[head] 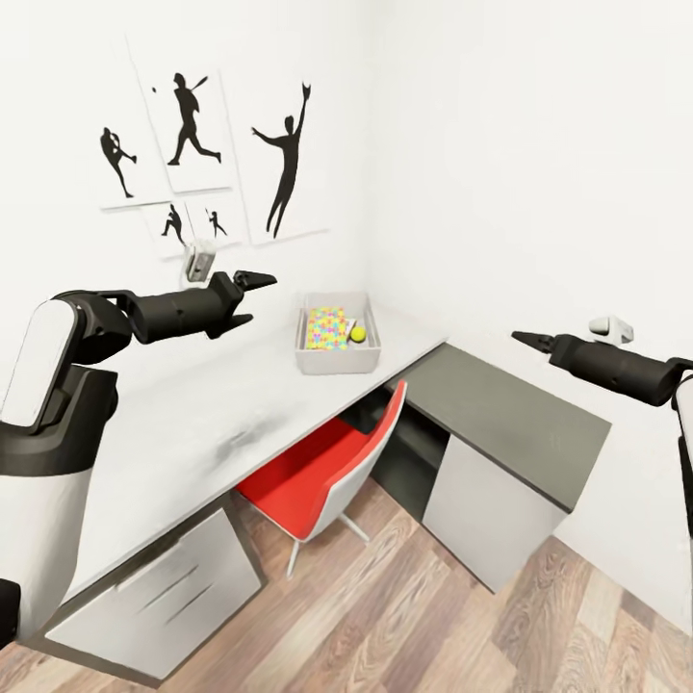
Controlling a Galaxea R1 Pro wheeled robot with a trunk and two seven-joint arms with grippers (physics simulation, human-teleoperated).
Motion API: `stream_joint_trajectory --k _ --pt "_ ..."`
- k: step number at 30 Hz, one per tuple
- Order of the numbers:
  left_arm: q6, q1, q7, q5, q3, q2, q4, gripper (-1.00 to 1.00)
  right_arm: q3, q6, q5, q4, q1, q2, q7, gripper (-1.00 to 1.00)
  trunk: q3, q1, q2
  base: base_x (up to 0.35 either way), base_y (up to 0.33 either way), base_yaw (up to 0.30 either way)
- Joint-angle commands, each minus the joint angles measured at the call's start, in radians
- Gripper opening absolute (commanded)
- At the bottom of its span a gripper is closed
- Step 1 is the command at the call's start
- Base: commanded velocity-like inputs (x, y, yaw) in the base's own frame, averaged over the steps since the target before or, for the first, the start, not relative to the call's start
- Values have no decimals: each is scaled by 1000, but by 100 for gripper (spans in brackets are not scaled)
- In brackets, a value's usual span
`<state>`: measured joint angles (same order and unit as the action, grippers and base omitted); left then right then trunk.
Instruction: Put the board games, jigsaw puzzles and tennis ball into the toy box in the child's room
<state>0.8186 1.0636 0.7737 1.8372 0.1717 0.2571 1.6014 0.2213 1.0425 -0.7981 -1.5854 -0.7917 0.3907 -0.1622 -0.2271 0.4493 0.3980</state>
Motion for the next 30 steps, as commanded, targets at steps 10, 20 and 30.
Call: stream_joint_trajectory --k 10,20,30 --pt "-2 -18 10 9 9 -4 0 100 49 5 4 -1 83 39 -13 100 10 1 2 0 0 -221" --pt "-10 -25 10 -93 114 -45 -6 100 218 5 -63 -21 361 131 -78 100 22 1 2 0 0 -213" --pt "-11 -46 10 -144 137 -119 -10 100 415 5 -72 -29 651 155 -218 100 36 1 2 -1 0 -176"
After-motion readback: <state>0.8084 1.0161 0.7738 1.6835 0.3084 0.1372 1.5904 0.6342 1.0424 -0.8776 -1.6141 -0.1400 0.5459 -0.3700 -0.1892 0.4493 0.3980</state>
